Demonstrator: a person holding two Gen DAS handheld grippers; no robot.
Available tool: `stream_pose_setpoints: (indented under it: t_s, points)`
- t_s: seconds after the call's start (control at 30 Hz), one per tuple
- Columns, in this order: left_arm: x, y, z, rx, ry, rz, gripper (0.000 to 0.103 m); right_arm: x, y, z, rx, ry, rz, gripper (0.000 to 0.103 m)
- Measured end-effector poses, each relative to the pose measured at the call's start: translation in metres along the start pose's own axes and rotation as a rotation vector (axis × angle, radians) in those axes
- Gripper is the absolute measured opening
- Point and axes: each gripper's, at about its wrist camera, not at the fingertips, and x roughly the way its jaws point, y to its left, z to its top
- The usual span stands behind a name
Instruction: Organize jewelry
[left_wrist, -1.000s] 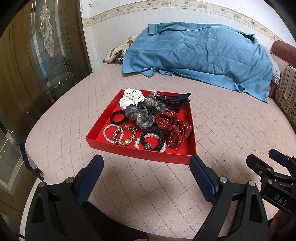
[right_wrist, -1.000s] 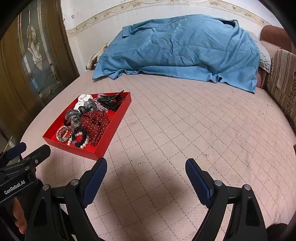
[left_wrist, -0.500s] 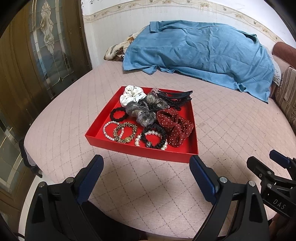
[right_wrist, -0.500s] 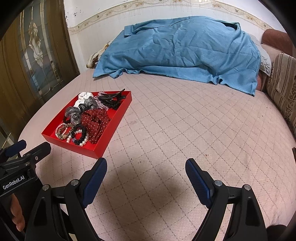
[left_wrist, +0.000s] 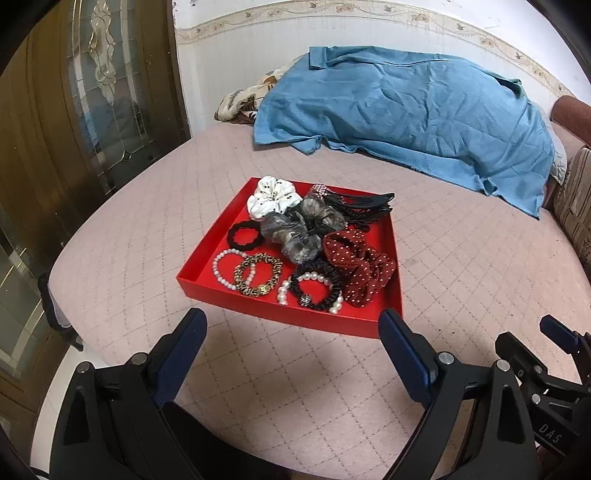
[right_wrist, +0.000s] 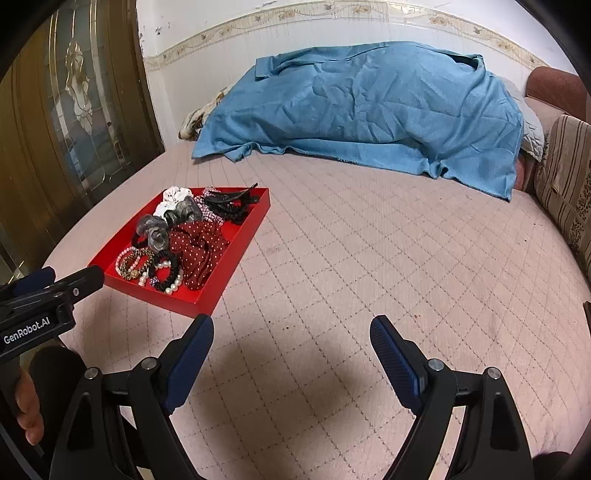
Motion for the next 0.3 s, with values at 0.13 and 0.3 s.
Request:
stream_pose_setpoints:
  t_s: [0.13,0.3]
  points:
    - [-0.001,-0.014,0.004,0.033,-0.019,0.006,0.093,-0.002,-0.006,0.000,0.015,-0.016,0.000,0.090]
    - [-0.001,-0.039,0.009,0.090,-0.035,0.007,0.093,-0.007,-0.028,0.000,0.052,-0.042,-0.018,0.090]
